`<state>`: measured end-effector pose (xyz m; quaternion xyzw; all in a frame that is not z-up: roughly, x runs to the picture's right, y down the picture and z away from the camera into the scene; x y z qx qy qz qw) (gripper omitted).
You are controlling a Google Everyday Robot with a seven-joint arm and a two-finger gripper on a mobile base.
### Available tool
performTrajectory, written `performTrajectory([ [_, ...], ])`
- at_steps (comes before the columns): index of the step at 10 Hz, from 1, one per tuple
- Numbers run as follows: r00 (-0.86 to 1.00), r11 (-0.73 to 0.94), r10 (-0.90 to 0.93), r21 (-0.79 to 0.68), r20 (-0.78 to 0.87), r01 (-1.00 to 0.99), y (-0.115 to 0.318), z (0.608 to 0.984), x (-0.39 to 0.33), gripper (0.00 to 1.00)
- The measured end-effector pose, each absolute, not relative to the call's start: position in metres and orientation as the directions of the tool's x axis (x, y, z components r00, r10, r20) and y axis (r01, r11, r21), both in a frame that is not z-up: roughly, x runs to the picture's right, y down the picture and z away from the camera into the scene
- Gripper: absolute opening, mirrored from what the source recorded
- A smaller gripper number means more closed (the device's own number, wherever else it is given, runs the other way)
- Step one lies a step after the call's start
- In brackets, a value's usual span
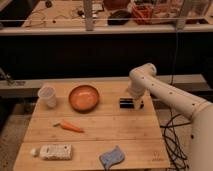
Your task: Place the eraser on the white sponge
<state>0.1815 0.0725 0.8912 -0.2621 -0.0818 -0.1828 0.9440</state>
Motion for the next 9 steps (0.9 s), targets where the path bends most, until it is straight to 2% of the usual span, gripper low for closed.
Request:
performTrajectory([
  [9,0.902,0.776,-0.339,-0.462,0.269,0.429,0.084,0.908,0.180,0.80],
])
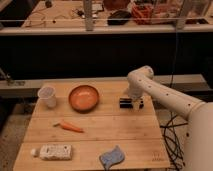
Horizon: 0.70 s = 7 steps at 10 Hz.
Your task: Place the eraser on the white sponge
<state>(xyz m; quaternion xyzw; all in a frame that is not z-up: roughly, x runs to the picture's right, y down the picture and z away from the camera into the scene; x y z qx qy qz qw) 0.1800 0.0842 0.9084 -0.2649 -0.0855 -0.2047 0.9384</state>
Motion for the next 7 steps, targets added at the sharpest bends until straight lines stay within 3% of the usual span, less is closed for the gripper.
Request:
performTrajectory([
  [7,0.900,0.773,-0.341,-0.463,0.274,0.433,0.0874,0.9196,0.1841,0.80],
])
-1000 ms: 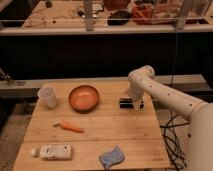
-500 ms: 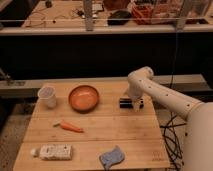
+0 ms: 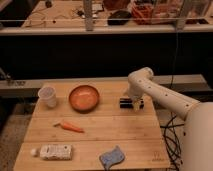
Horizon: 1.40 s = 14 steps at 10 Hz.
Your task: Place the eraser on the white sponge
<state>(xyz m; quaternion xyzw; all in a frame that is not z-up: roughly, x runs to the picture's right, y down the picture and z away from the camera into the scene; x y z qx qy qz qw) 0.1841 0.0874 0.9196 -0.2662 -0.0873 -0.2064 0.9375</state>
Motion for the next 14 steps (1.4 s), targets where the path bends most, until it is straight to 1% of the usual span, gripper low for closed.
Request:
performTrajectory([
  [8,0.897,0.770,-0.345,-0.464,0.276,0.438,0.090,0.930,0.185,0.80],
  [11,0.895,0.767,-0.347,-0.464,0.280,0.442,0.091,0.932,0.185,0.72],
  [14,0.893,0.765,-0.351,-0.464,0.281,0.446,0.092,0.934,0.186,0.72],
])
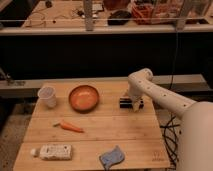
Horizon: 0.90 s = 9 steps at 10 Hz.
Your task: Place the eraser on the white sponge
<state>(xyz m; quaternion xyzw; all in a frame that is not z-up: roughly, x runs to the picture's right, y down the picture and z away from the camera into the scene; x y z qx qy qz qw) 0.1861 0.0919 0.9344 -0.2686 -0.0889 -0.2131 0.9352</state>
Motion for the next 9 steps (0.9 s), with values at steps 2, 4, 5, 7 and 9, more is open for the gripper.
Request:
performTrajectory([
  [2,0.893,0.764,-0.352,-0.464,0.282,0.448,0.092,0.935,0.186,0.61],
  [4,0.892,0.763,-0.353,-0.463,0.283,0.450,0.092,0.931,0.185,0.39],
  [5,0.892,0.764,-0.353,-0.463,0.283,0.450,0.092,0.930,0.184,0.31],
  [7,0.891,0.763,-0.355,-0.463,0.283,0.451,0.092,0.929,0.184,0.16],
  [9,0.884,0.758,-0.369,-0.457,0.287,0.465,0.095,0.922,0.178,0.04],
])
